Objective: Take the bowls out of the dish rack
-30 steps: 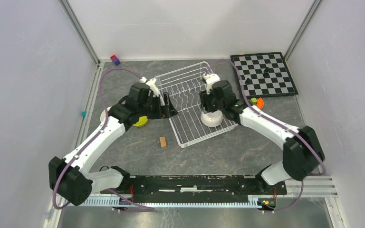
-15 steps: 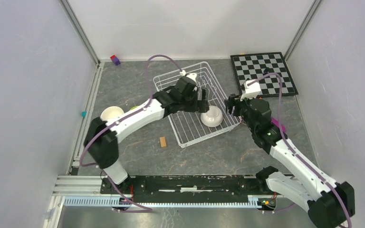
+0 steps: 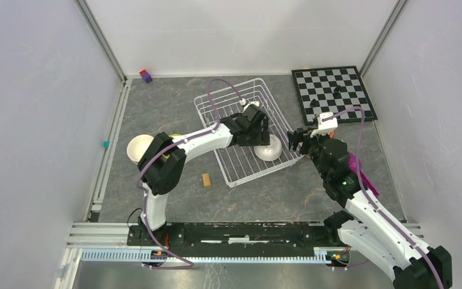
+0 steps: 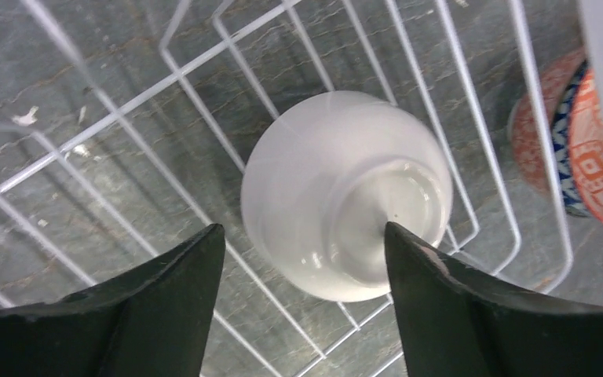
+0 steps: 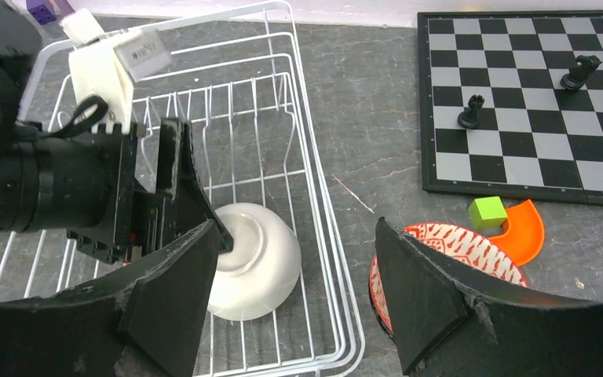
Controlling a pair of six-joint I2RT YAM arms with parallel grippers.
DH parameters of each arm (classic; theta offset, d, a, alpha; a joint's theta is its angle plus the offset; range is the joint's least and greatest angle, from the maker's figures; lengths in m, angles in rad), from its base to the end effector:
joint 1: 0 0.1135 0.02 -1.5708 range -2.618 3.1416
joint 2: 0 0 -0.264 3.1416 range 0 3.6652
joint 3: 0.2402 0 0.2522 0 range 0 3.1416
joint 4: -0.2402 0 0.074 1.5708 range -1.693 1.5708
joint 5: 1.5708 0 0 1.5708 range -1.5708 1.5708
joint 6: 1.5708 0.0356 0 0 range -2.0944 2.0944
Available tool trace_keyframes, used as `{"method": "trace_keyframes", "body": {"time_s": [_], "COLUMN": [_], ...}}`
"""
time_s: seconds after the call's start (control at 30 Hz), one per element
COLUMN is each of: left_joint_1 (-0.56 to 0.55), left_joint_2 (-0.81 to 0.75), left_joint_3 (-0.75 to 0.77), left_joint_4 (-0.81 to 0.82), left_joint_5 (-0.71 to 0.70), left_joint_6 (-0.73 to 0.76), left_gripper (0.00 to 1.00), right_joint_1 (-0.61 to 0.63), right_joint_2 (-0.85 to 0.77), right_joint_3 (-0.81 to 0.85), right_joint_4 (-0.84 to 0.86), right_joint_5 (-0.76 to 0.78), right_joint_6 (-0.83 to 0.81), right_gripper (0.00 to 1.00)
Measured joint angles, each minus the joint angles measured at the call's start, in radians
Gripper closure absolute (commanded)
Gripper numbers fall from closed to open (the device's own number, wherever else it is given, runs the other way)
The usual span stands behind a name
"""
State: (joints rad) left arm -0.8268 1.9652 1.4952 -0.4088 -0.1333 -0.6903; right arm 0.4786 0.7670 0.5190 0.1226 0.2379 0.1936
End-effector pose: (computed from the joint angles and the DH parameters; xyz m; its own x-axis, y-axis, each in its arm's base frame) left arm 0.2993 -0.3181 0.2156 -0.8299 -0.0303 -0.5572 0.1860 0.9264 -0.3274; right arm 0.1724 0.0800 0.2812 -0.1551 0.1302 -0.9793 -0.2142 0.9633 0.1620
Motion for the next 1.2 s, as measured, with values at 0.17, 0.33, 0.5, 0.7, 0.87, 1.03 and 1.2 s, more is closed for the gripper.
{"method": "trace_keyframes", "body": {"time_s": [0.17, 0.33, 0.5, 0.7, 0.87, 1.03, 1.2], "left_joint_1": [0.0, 0.0, 0.0, 0.0, 0.0, 0.0, 0.0], "left_joint_2": [0.007, -0.04, -0.079, -0.101, -0.115, -0.119, -0.119], "left_joint_3": [-0.006, -0.082, -0.137, -0.175, -0.192, -0.201, -0.203], "left_joint_4": [0.038, 0.09, 0.11, 0.135, 0.136, 0.144, 0.15], "left_joint_5": [-0.016, -0.04, -0.047, -0.048, -0.051, -0.052, -0.05], "left_joint_6": [-0.02, -0.023, -0.023, -0.023, -0.022, -0.022, -0.021], "left_gripper": [0.39, 0.49, 0.54, 0.58, 0.61, 0.62, 0.62], "right_joint_1": [0.0, 0.0, 0.0, -0.016, -0.053, -0.09, -0.106], "right_joint_2": [0.027, 0.145, 0.286, 0.426, 0.44, 0.483, 0.535], "right_joint_3": [-0.013, -0.002, 0.049, 0.134, 0.138, 0.151, 0.152], "right_joint_4": [0.022, 0.022, -0.008, -0.043, -0.039, -0.018, 0.007], "right_joint_5": [0.003, -0.022, -0.086, -0.176, -0.27, -0.378, -0.47], "right_joint_6": [0.003, 0.017, 0.031, 0.057, 0.095, 0.141, 0.189], "right_gripper": [0.19, 0.17, 0.15, 0.1, 0.05, 0.03, 0.03]}}
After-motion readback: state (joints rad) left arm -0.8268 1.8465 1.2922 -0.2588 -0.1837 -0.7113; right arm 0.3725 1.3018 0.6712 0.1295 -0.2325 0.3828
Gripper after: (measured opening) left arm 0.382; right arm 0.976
